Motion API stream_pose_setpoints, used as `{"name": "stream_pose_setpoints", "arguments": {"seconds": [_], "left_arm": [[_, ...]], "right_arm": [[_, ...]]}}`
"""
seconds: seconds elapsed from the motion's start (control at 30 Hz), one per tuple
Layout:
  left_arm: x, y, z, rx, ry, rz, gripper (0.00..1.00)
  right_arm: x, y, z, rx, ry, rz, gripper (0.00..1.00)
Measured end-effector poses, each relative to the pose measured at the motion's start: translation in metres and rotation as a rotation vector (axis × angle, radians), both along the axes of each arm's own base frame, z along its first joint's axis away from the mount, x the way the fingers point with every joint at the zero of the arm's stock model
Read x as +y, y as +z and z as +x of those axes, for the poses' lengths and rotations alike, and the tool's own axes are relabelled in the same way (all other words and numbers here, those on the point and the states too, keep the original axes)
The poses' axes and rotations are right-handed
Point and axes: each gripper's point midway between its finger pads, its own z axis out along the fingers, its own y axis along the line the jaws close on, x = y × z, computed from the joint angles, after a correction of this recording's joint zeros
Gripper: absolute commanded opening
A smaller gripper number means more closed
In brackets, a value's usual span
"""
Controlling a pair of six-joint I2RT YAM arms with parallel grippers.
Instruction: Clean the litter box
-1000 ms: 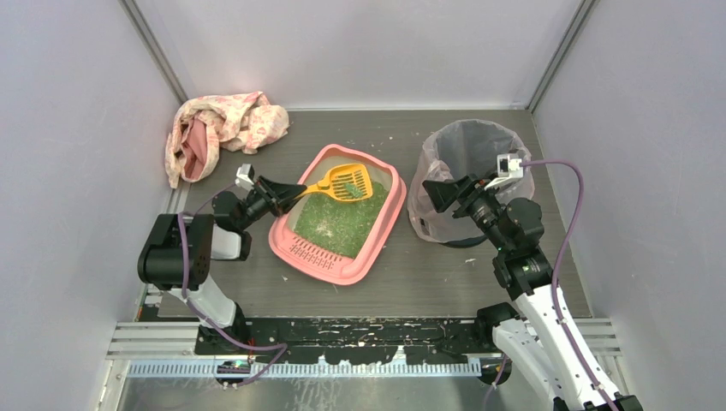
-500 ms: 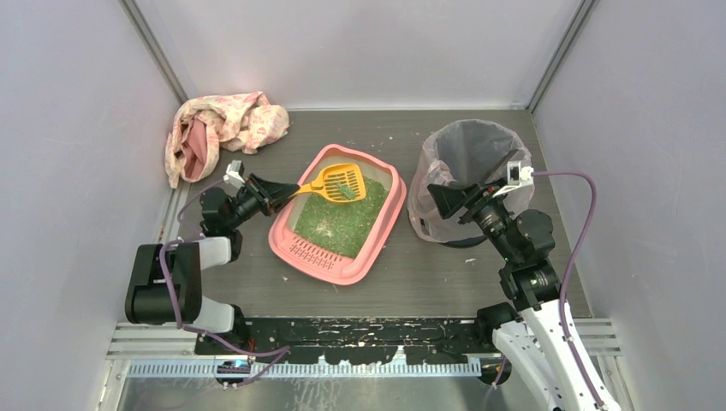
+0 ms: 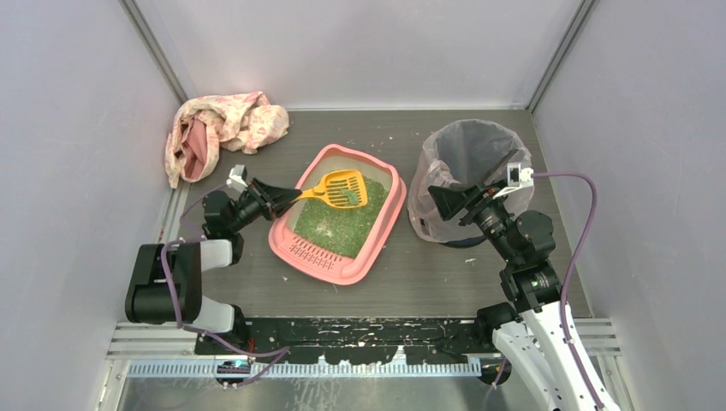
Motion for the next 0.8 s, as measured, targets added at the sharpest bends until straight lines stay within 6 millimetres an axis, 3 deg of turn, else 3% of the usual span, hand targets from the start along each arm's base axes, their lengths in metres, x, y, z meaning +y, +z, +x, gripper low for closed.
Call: {"name": "stream_pose_setpoints", "arguments": {"seconds": [0.13,0.47,0.57,0.8], "left_arm": [[0.015,-0.006,0.004,0.017,0.054,0.018,0.00],[-0.010,0.005,-0.009,-0.004,-0.006,0.037,0.00],[-0.011,0.020,0.001,-0.006,0.001,0.038,0.00],[-0.006,0.080,0.035,-0.044,0.081,0.055,0.00]], "right_arm": [[0.000,-0.001,0.000,0.001,0.001,-0.003,0.78],[0.001,-0.002,-0.003,-0.001,0.009,-0.005,0.78],[0.001,0.004,-0.010,-0.018,0.020,-0.002,0.78],[-0.006,0.041,-0.036,-0.106,0.019,0.020,0.77]]}}
